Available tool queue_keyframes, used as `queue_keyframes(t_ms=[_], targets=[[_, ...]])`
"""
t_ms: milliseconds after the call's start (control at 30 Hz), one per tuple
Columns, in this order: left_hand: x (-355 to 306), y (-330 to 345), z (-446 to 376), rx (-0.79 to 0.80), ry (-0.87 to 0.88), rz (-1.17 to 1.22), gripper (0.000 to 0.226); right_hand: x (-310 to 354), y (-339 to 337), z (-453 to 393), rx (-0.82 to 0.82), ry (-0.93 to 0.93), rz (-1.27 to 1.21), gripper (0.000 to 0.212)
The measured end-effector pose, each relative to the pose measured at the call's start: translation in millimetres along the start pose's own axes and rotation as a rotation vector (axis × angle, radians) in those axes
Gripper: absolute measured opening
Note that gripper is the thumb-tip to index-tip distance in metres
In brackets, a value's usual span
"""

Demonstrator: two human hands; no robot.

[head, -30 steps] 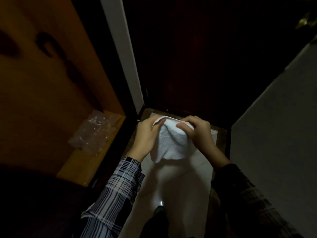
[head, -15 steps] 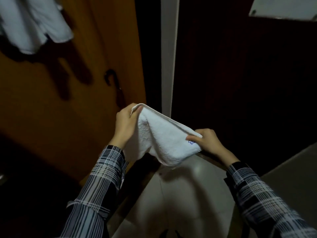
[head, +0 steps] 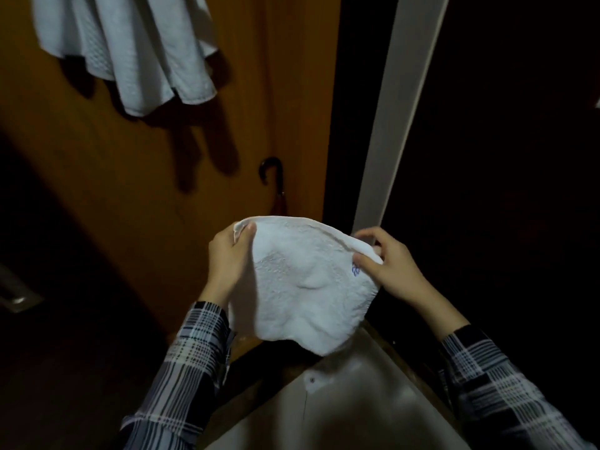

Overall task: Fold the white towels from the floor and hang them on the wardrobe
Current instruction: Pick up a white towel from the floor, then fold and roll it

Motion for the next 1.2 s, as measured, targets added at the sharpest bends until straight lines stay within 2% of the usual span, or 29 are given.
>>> queue_keyframes(t_ms=[67,100,167,267,433,500,567,633,700,733,767,867,1033,1200], targets=[[-4,11,4,-0.051,-0.045,0.03,0.031,16,-8,-12,0.084,-0.093,-0.032,0.045],[-7,18,5,-0.067,-0.057,0.053,0.028,23,-13,-17,0.106,-0.141,-0.019,0.045],[-17,32,10,-0.086,-0.063,0.095,0.019,36,-19,-27,0.161,-0.215,0.012,0.038],[-31,52,13,-0.116,-0.083,0.185,0.019,53,-17,-41,0.293,-0.265,0.051,0.028],[-48,69,18,-0.171,-0.102,0.504,0.014,64,-9,-62,0.542,-0.182,-0.072,0.012],[-54,67,17,-0.195,-0.09,0.532,0.01,65,-2,-65,0.703,-0.121,-0.18,0.023],[-58,60,14,-0.211,-0.067,0.516,0.005,69,7,-66,0.842,-0.138,-0.162,0.039],[-62,55,12,-0.224,-0.041,0.489,0.004,75,9,-73,0.809,-0.221,-0.021,0.04],[-64,53,9,-0.219,-0.024,0.474,0.005,87,3,-84,0.634,-0.314,0.117,0.023],[-65,53,7,-0.213,-0.018,0.474,0.006,95,2,-87,0.585,-0.35,0.11,0.01],[-67,53,6,-0.207,-0.007,0.472,0.008,102,3,-89,0.57,-0.377,0.073,0.005],[-70,53,2,-0.191,0.031,0.455,0.02,113,9,-101,0.529,-0.402,0.003,0.017],[-63,51,-7,-0.222,0.024,0.611,0.048,112,16,-123,0.45,-0.372,-0.012,0.018],[-48,55,-11,-0.26,0.001,0.729,0.064,114,28,-129,0.445,-0.371,-0.107,0.018]])
Point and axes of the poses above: each hand's wrist, its own z-axis away from the middle knuckle, its own y-axis out of the palm, x = y × z, the point moved 9 cm from there along -z, towards the middle knuckle, and after that the axes turned 11 degrees about x, right-handed, at the moved point
